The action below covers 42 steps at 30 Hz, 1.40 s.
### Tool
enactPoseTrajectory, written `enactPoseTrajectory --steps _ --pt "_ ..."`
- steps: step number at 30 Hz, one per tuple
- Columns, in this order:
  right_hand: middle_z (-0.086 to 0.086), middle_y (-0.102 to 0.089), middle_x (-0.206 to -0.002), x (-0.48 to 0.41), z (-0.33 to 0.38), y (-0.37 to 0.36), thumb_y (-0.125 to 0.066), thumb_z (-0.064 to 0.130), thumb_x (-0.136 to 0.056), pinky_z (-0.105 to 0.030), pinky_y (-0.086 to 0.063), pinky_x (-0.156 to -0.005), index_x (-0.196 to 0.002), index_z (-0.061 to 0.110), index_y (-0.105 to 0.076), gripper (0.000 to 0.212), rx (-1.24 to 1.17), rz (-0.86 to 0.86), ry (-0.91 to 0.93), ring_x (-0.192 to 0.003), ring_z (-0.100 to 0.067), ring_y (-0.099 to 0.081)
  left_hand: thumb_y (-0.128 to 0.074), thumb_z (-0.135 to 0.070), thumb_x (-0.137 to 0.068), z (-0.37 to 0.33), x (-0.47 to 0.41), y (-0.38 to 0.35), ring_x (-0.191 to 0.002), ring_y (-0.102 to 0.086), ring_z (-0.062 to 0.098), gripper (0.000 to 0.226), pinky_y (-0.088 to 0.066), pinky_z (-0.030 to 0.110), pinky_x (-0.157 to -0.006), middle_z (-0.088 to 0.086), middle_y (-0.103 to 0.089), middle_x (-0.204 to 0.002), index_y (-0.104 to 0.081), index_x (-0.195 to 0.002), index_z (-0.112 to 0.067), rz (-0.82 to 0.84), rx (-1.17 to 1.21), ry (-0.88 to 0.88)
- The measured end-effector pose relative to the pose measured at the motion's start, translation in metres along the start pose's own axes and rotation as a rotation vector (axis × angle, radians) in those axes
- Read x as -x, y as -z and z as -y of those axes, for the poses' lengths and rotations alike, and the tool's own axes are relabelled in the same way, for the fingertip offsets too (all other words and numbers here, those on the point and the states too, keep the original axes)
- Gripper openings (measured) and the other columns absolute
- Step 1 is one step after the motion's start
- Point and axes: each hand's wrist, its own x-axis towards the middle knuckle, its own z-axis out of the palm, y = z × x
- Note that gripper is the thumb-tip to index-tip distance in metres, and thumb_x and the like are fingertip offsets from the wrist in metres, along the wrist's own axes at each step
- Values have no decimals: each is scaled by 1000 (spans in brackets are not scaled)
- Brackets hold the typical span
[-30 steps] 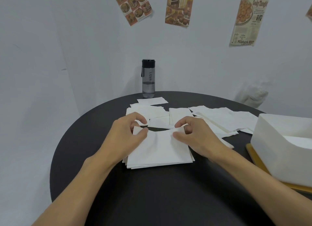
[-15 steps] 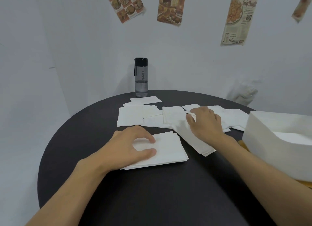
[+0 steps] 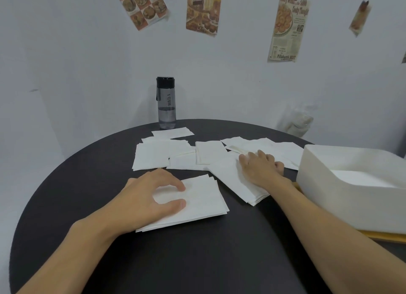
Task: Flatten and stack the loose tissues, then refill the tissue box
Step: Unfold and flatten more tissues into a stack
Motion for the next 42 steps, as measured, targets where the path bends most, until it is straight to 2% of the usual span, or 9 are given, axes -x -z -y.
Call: enactPoseTrajectory --steps 3,8,17,22,26,30,34,38,42 --pt "0 -41 -111 -3 0 -1 -21 45 -98 -47 -27 -105 -122 15 -54 51 0 -3 -8 -125 -28 -39 -57 -76 -68 1 0 0 -126 -48 6 47 -37 39 -112 -38 -51 -126 -60 -111 -58 -1 6 -5" --pt "-2 -46 -125 -5 -2 -3 -18 47 -99 -47 -27 -104 -126 12 -54 57 17 -8 -8 -127 -27 -36 -57 -74 -70 1 0 0 -127 -47 2 45 -35 39 -113 -38 -52 -126 -61 -111 -56 1 17 -19" --pt "-4 -46 -131 -6 -3 -4 -18 48 -99 -48 -26 -107 -133 12 -52 60 26 -21 -5 -129 -28 -37 -57 -76 -70 3 0 -1 -128 -47 6 49 -36 40 -112 -36 -52 -128 -61 -114 -56 -2 14 -12" --pt "-3 -41 -142 -6 -2 -5 -16 51 -100 -47 -25 -108 -143 8 -41 66 33 -16 -28 -132 -27 -33 -57 -76 -71 4 -1 -1 -128 -48 6 49 -36 40 -112 -35 -52 -128 -60 -115 -55 -5 12 -11" --pt "3 -35 -143 -1 0 -2 -19 48 -101 -51 -22 -109 -142 8 -36 59 31 -102 29 -136 -25 -27 -57 -75 -71 2 -1 -1 -126 -49 0 46 -35 40 -113 -35 -54 -126 -61 -113 -54 -13 14 -22" --pt "6 -33 -150 10 7 5 -22 41 -104 -54 -16 -111 -135 11 -42 48 14 -220 155 -142 -24 -23 -57 -76 -70 3 -1 -1 -127 -48 8 46 -37 39 -112 -37 -53 -125 -60 -112 -57 -16 15 5" --pt "8 -44 -145 32 24 21 -27 33 -105 -47 -19 -110 -117 16 -54 34 -90 -340 321 -135 -17 -33 -53 -74 -71 -2 2 0 -126 -49 5 42 -32 37 -113 -38 -54 -122 -63 -106 -54 -79 6 -17" --pt "9 -53 -128 59 39 39 -33 21 -106 -34 -30 -102 -107 11 -63 32 -350 -315 502 -121 -16 -47 -48 -70 -78 -9 2 2 -121 -50 -6 39 -35 42 -114 -35 -58 -117 -64 -104 -46 -256 81 -51" --pt "9 -63 -118 84 50 49 -50 4 -99 -4 -36 -91 -113 10 -71 26 -670 -323 601 -104 0 -55 -61 -42 -93 -15 2 3 -118 -53 -4 26 -43 33 -105 -25 -60 -119 -58 -119 -38 -483 203 -29"
